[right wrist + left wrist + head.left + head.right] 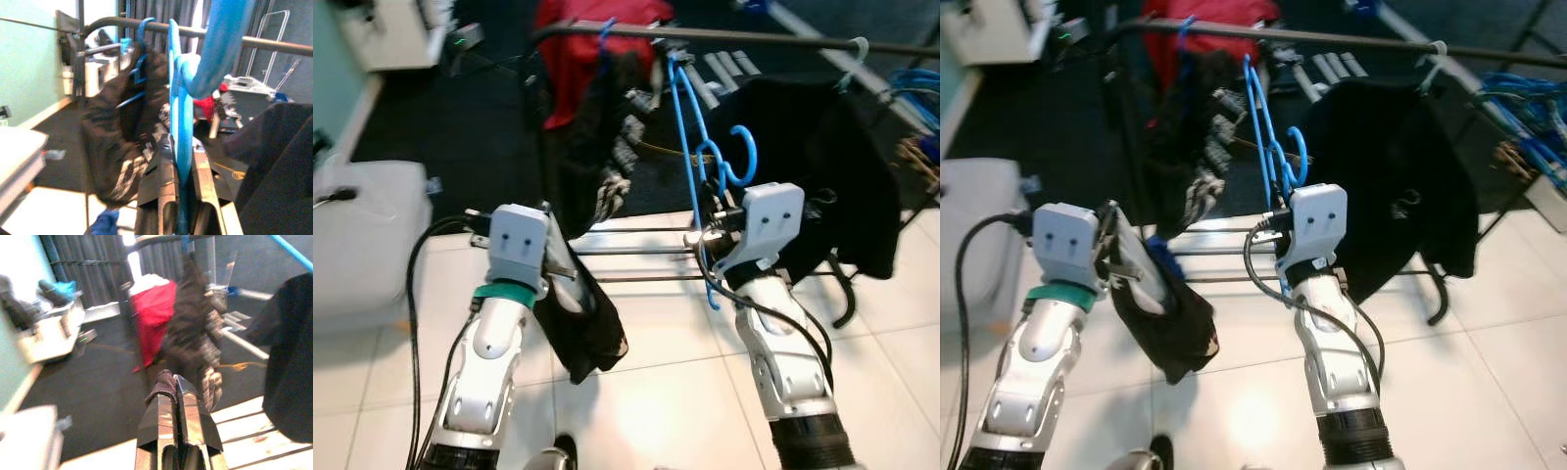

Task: Hang hanger

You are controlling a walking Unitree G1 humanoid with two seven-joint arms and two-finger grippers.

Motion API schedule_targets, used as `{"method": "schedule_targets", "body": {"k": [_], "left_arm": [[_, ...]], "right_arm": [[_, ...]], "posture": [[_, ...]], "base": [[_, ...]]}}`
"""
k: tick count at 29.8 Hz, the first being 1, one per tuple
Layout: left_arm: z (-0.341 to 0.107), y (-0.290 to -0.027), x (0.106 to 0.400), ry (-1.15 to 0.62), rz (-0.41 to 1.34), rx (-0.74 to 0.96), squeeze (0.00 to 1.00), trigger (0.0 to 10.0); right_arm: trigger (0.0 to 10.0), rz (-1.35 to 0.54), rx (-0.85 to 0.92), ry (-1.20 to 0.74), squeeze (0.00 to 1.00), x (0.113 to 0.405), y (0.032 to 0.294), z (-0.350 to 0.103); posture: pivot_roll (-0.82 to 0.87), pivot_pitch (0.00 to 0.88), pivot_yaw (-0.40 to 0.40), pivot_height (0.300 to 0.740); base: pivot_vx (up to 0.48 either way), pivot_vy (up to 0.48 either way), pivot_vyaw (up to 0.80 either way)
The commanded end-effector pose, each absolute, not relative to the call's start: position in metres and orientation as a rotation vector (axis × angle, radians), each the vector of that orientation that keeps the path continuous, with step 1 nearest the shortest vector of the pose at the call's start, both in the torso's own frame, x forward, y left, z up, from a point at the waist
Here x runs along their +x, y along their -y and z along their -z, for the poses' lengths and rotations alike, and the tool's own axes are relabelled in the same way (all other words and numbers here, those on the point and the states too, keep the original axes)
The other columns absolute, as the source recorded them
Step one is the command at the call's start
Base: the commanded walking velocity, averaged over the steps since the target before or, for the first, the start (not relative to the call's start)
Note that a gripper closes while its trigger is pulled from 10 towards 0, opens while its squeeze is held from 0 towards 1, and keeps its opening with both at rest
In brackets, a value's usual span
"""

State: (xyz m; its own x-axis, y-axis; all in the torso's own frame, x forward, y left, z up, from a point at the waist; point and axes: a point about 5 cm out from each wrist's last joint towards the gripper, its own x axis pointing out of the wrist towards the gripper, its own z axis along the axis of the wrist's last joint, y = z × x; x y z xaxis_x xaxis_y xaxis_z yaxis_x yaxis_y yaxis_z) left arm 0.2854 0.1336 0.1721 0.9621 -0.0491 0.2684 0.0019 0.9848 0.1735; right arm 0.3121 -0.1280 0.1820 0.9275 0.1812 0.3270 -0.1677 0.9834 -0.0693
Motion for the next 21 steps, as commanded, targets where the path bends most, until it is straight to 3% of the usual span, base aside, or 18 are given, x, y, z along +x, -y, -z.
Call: {"method": "schedule_targets", "body": {"k": [1, 7, 18, 21], "left_arm": [[-0.183, -0.130, 0.288, 0.325, 0.030, 0.186, 0.00, 10.0], [-0.185, -0.131, 0.287, 0.333, 0.029, 0.187, 0.00, 10.0], [-0.187, -0.142, 0.286, 0.299, -0.003, 0.178, 0.00, 10.0], [-0.186, -0.153, 0.291, 0.228, -0.088, 0.121, 0.00, 10.0]], "right_arm": [[10.0, -0.130, -0.004, 0.321, 0.00, 0.317, 0.139, -0.180], [10.0, -0.128, -0.003, 0.321, 0.00, 0.317, 0.140, -0.180], [10.0, -0.154, 0.028, 0.332, 0.00, 0.323, 0.125, -0.182], [10.0, -0.184, 0.052, 0.314, 0.00, 0.326, 0.120, -0.179]], "posture": [[-0.03, 0.014, -0.014, 0.740], [-0.03, 0.020, -0.014, 0.740], [0.01, 0.022, -0.018, 0.740], [0.05, 0.041, -0.044, 0.740]], "base": [[-0.352, 0.000, 0.00], [-0.338, 0.000, 0.00], [0.000, 0.000, 0.00], [0.000, 0.000, 0.00]]}}
